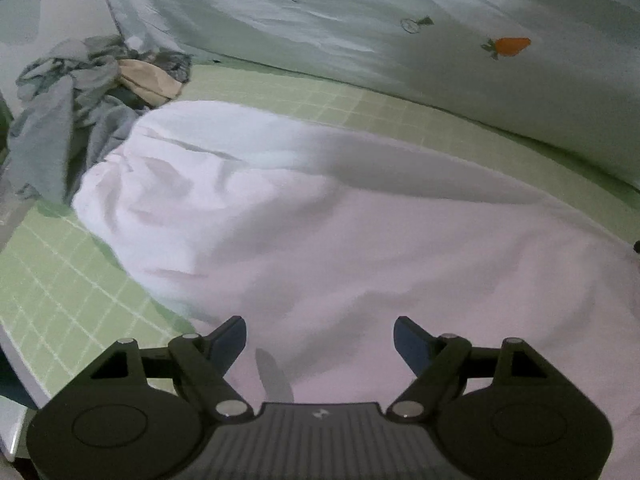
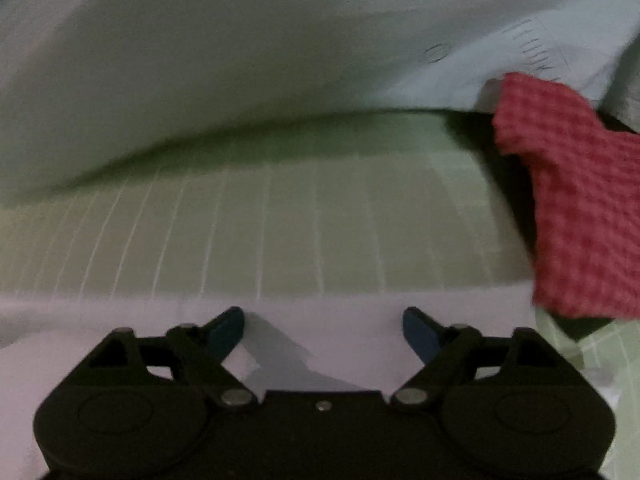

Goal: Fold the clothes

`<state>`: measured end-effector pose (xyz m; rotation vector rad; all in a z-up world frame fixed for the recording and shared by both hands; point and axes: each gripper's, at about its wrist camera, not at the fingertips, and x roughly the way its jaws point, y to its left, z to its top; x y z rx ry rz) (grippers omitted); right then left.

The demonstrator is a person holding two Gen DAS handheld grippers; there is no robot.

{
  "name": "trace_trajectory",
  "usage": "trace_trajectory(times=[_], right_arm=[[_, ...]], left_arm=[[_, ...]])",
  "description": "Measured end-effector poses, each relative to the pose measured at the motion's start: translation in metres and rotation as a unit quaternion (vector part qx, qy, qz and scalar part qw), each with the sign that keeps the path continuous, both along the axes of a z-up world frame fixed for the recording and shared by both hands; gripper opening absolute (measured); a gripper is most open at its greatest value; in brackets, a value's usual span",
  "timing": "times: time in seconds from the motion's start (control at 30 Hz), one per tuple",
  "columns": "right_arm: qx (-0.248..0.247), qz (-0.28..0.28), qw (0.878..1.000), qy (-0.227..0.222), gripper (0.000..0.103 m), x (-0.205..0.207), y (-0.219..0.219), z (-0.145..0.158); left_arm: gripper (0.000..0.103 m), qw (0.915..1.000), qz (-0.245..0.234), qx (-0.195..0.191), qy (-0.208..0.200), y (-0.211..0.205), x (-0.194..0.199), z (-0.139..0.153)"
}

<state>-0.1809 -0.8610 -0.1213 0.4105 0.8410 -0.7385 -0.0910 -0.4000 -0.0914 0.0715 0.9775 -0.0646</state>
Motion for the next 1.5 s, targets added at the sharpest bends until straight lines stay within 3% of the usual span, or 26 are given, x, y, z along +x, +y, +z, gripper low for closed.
trace_trajectory(times=[0.07, 0.17, 0.4, 0.63, 1.1, 1.3, 1.5], right_arm=[[0.005, -0.026, 0.999, -0.025, 0.085, -0.003, 0.009, 0.008], [0.005, -0.016, 0.999, -0.052, 0.089, -0.016, 0.048, 0.016], [0.014, 0.031, 0.998, -0.047, 0.097, -0.039, 0.151, 0.021], [-0.003, 0.028, 0.999, -0.041, 0.102, -0.013, 0.228, 0.031], [0.016, -0.029, 0.999, -0.026, 0.102, 0.062, 0.343, 0.014], [0.02, -0.053, 0.998, 0.006, 0.102, 0.08, 0.371, 0.006], [0.024, -0.066, 0.997, 0.039, 0.102, 0.088, 0.379, 0.002]], left_arm=[[0.083, 0.9999, 0.013, 0.0, -0.003, 0.013, -0.003, 0.002], [0.084, 0.9993, 0.036, -0.006, -0.003, 0.037, -0.008, 0.001], [0.084, 0.9985, 0.049, -0.021, 0.009, 0.094, 0.002, -0.001], [0.084, 0.9992, 0.029, -0.025, 0.01, 0.159, 0.032, 0.002], [0.084, 0.9984, -0.038, -0.022, -0.037, 0.263, 0.161, 0.005], [0.084, 0.9937, -0.096, -0.057, -0.006, 0.271, 0.221, -0.014], [0.084, 0.9881, -0.078, -0.125, 0.044, 0.277, 0.257, -0.042]])
